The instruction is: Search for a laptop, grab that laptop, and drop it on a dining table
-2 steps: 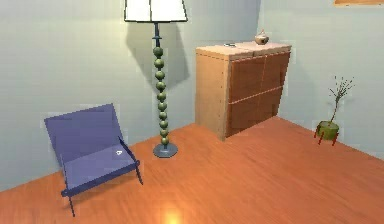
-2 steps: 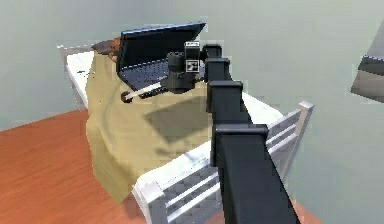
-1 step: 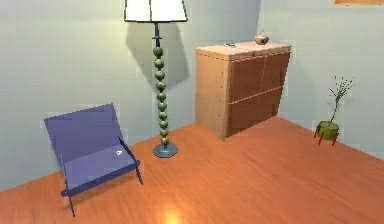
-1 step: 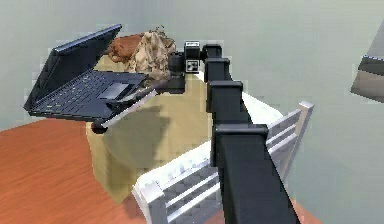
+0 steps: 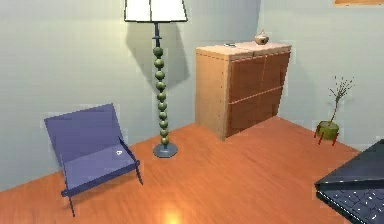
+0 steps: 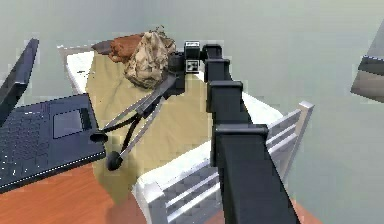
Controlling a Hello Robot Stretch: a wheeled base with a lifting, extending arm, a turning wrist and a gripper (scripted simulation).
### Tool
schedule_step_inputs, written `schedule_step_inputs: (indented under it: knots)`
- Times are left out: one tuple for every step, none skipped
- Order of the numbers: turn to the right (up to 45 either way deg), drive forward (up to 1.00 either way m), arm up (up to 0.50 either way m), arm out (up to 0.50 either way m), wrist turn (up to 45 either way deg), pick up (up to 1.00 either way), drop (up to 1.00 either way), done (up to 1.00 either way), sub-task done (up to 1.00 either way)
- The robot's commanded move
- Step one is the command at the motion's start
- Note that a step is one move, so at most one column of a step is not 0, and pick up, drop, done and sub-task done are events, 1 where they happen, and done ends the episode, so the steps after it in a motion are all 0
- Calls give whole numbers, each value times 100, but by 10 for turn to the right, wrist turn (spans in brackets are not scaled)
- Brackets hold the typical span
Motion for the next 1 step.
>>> schedule_step_inputs:
  knots:
    - [0, 0, 0, -36, 0, 0, 0, 0, 0]
